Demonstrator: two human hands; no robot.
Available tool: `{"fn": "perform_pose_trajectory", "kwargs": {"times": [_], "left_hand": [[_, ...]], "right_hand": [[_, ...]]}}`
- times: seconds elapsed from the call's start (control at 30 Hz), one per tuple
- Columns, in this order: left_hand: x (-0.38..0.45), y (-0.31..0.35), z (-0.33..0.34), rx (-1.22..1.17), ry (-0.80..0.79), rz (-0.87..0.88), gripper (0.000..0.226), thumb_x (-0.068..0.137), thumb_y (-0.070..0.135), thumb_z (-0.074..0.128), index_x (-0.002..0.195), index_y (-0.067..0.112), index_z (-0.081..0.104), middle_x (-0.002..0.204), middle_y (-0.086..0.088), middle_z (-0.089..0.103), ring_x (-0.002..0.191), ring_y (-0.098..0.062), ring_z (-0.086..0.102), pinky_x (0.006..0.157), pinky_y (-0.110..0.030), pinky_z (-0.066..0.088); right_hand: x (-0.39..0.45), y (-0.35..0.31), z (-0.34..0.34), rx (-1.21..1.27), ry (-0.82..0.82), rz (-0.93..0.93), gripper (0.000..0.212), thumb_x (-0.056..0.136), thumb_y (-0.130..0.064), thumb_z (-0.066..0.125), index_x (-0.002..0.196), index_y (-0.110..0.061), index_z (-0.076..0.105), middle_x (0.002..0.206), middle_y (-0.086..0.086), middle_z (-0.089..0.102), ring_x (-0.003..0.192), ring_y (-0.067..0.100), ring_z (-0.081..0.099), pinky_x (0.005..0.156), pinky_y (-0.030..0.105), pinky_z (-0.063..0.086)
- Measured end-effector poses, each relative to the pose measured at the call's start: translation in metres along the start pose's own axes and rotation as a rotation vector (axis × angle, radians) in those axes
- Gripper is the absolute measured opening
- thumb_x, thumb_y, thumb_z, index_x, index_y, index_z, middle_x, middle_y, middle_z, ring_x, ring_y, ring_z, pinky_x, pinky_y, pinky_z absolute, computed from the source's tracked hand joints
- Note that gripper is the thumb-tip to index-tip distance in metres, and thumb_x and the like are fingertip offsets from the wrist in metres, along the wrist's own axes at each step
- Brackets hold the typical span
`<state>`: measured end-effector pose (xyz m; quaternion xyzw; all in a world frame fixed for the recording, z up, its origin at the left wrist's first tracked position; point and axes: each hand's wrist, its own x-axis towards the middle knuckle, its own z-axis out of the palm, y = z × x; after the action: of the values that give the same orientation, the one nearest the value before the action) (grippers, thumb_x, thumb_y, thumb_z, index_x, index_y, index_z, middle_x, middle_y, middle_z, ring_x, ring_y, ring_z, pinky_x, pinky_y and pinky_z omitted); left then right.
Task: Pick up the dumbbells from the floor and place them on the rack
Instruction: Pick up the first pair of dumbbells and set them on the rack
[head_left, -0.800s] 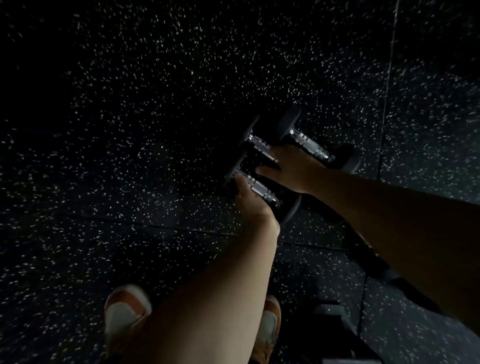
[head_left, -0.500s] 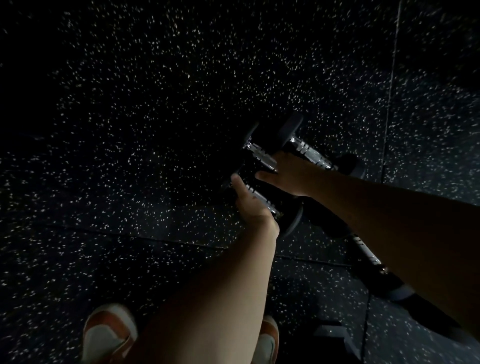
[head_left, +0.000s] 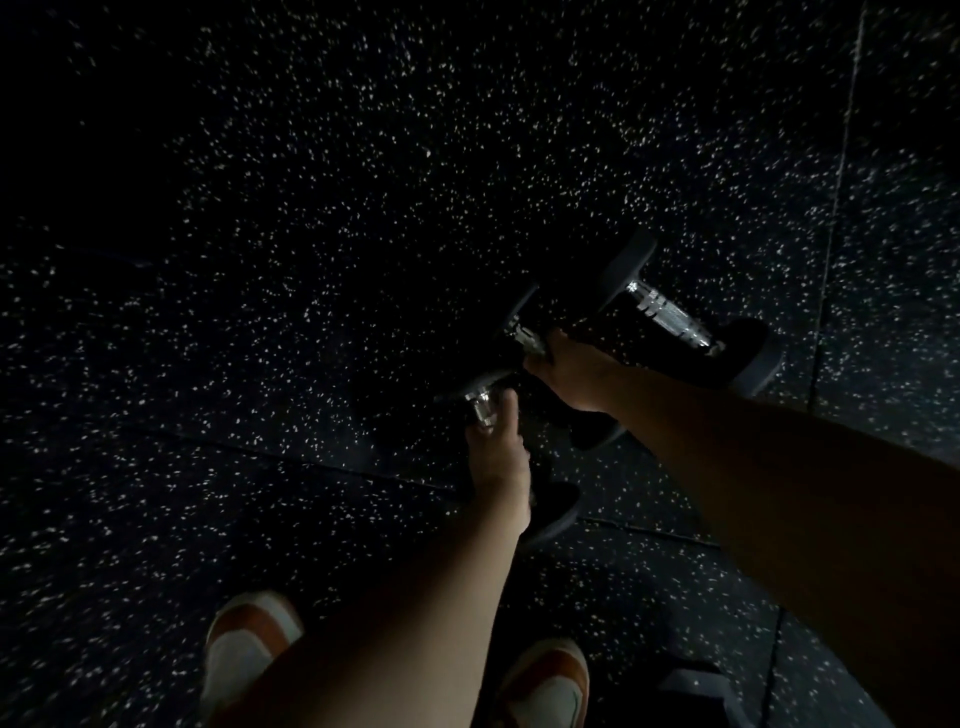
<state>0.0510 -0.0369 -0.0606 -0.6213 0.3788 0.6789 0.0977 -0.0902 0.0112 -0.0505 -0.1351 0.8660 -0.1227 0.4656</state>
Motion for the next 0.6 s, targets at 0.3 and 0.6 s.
{"fn": "perform_pose_trajectory", "kwargs": {"times": [0.3,0.6], "left_hand": [[0.023,-0.011,-0.069,0.403,0.050,0.195,0.047,0.093,0.053,0.053,0.117,0.013,0.050,0.109,-0.017,0.067,0.094,-0.037,0.067,0.077,-0.045,0.056],[-0.013,0.024,-0.106,0.369,0.084,0.205,0.041,0.094,0.049,0.055,0.117,0.016,0.047,0.091,-0.010,0.062,0.078,-0.034,0.061,0.072,-0.046,0.054]], "right_hand": [[-0.010,-0.009,0.039,0.090,0.024,-0.040,0.053,0.096,-0.041,0.052,0.132,-0.003,0.044,0.119,0.021,0.062,0.106,0.036,0.061,0.088,0.041,0.046],[-0.067,-0.035,0.058,0.407,0.135,0.095,0.026,0.090,-0.045,0.060,0.097,-0.027,0.043,0.078,0.001,0.059,0.064,0.020,0.059,0.053,0.029,0.044]]}}
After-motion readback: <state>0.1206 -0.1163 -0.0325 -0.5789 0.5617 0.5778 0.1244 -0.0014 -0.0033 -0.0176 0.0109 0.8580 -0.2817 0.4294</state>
